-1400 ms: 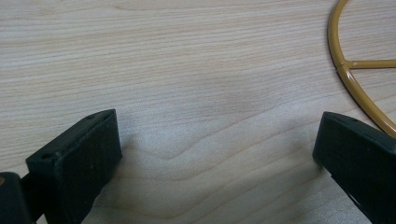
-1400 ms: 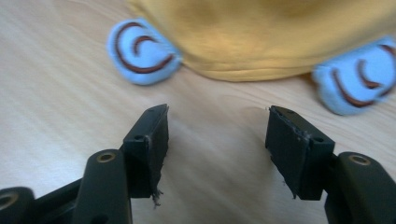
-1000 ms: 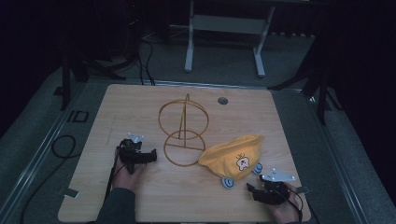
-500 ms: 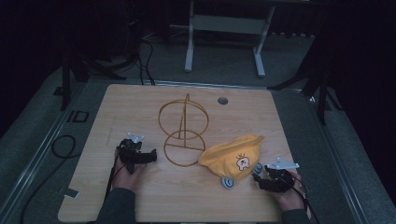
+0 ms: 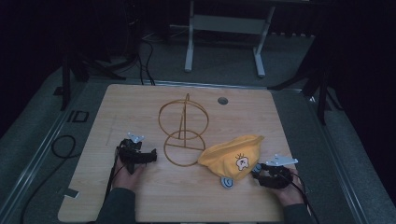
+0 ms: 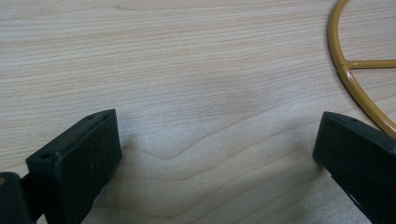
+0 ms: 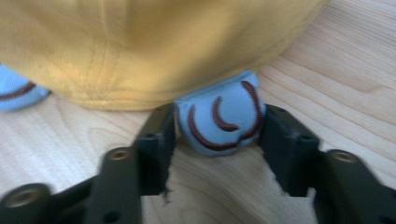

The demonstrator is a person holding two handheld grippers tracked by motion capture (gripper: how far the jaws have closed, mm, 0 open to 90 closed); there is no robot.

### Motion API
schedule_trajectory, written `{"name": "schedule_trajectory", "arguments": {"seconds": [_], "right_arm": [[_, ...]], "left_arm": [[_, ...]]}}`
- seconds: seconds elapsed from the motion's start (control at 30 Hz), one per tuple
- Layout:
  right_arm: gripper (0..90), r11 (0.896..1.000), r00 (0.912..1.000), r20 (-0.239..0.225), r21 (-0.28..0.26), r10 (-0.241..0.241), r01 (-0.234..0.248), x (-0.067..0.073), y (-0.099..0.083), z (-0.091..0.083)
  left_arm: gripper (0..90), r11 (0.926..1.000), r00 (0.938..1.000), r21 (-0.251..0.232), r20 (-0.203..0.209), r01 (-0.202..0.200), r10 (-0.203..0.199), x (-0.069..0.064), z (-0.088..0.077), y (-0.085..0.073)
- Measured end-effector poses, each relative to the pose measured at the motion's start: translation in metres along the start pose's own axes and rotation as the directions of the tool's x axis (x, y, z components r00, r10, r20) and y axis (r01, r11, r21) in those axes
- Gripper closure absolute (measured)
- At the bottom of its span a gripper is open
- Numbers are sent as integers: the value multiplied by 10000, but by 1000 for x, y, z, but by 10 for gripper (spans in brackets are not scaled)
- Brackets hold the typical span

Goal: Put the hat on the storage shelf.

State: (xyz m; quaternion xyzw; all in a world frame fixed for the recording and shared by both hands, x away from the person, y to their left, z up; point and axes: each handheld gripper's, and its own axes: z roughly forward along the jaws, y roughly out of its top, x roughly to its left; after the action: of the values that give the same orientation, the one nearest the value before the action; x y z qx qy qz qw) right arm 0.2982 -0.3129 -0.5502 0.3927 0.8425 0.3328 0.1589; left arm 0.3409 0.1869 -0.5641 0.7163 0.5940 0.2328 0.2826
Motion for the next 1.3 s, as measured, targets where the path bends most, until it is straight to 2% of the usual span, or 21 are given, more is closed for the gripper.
{"name": "schedule_trajectory", "arguments": {"seconds": [0.07,0.3,0.43,0.73,0.9,1.3], "right_arm": [[528,10000,10000,-52,9,-77,78,1,0,0],[719,9988,9988,-136,124,-477,478,8,3,-1],[751,9987,9985,-193,7,-504,504,11,2,-2],[756,9992,9985,-447,-237,-326,315,14,-2,-7],[756,9979,9978,-623,-628,-217,177,14,-1,-13],[762,9885,9959,-737,-1455,-517,405,22,14,-34]], "left_arm": [[9,10000,10000,0,2,1,-1,0,0,0],[9,10000,10000,0,2,0,0,0,0,0],[9,10000,10000,-5,2,5,-5,0,0,0],[9,10000,10000,-2,3,5,-5,0,0,0],[9,10000,10000,0,3,6,-6,0,0,0],[9,10000,10000,-1,3,5,-5,0,0,0]]}}
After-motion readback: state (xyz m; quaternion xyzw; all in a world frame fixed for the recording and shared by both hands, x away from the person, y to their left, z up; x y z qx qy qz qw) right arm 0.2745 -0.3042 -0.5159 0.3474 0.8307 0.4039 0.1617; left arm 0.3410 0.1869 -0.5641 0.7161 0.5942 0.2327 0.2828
